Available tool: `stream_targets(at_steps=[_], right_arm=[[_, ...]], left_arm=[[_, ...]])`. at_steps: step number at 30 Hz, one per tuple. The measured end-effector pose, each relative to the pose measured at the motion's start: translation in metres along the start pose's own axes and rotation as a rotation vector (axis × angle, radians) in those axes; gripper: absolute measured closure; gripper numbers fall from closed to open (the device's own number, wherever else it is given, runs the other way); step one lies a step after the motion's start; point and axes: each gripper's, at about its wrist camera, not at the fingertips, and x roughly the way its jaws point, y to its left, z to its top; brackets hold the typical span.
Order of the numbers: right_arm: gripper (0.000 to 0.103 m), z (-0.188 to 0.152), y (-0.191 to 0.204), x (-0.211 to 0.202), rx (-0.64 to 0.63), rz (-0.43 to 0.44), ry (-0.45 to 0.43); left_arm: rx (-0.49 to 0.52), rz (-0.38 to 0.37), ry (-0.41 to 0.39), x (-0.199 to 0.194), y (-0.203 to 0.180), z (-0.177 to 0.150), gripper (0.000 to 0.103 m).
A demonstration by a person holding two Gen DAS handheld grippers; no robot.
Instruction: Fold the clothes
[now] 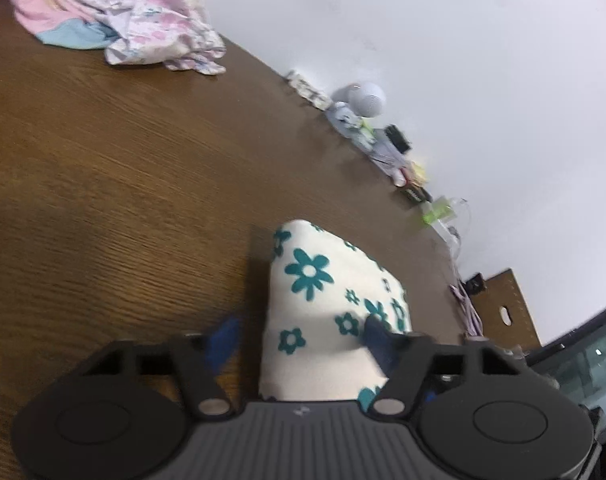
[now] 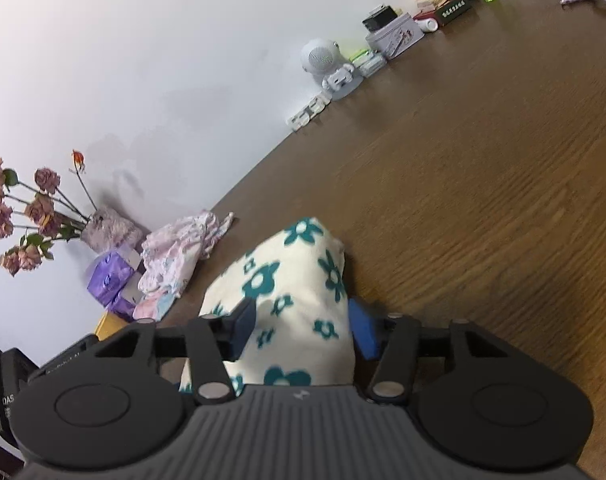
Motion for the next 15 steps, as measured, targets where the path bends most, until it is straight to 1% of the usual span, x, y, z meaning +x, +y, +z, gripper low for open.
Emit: stream_targets(at_steps=[2, 3, 4, 5, 6, 7, 8, 9, 10, 11, 12, 13, 14, 15], right_arm=[[0.072, -0.002, 0.0, -0.002, 0.0, 0.003, 0.0], [0.069, -0.003, 0.0, -0.003, 0.0, 0.004, 0.001], [0.062, -0.005, 0.0, -0.004, -0.001, 0.006, 0.001], [0.049, -0.005, -0.001, -0.006, -0.001, 0.009, -0.001], [0.047, -0.006, -0.001, -0.008, -0.003, 0.014, -0.006], [0.048, -0.007, -0.001, -0.01, -0.004, 0.018, -0.01], [0.059, -0.008, -0.001, -0.012, -0.01, 0.017, -0.011], [0.068, -0.009, 0.0, -0.012, -0.014, 0.015, -0.009], [0.071, -0.01, 0.0, -0.012, -0.016, 0.015, -0.007], [0.071, -0.011, 0.0, -0.012, -0.018, 0.015, -0.004], [0.071, -0.012, 0.001, -0.013, -0.02, 0.015, -0.002], [0.066, -0.013, 0.001, -0.014, -0.018, 0.016, -0.002], [0.055, -0.013, 0.001, -0.016, -0.015, 0.019, -0.005], [0.051, -0.014, 0.001, -0.018, -0.014, 0.02, -0.005]], left_arm=[[0.002, 0.001, -0.004, -0.003, -0.001, -0.002, 0.058], [0.003, 0.002, -0.006, -0.005, -0.001, -0.004, 0.051], [0.004, 0.002, -0.008, -0.006, -0.001, -0.005, 0.044], [0.005, 0.003, -0.01, -0.008, -0.002, -0.006, 0.032], [0.006, 0.004, -0.012, -0.009, -0.002, -0.007, 0.035], [0.007, 0.004, -0.014, -0.011, -0.002, -0.009, 0.041], [0.008, 0.005, -0.016, -0.012, -0.003, -0.01, 0.058], [0.01, 0.005, -0.018, -0.014, -0.003, -0.011, 0.061], [0.011, 0.006, -0.02, -0.016, -0.003, -0.012, 0.061], [0.012, 0.006, -0.022, -0.017, -0.004, -0.014, 0.062], [0.013, 0.007, -0.025, -0.019, -0.004, -0.015, 0.053], [0.014, 0.008, -0.027, -0.02, -0.004, -0.016, 0.044], [0.015, 0.008, -0.029, -0.022, -0.005, -0.017, 0.032], [0.016, 0.009, -0.031, -0.023, -0.005, -0.018, 0.034]])
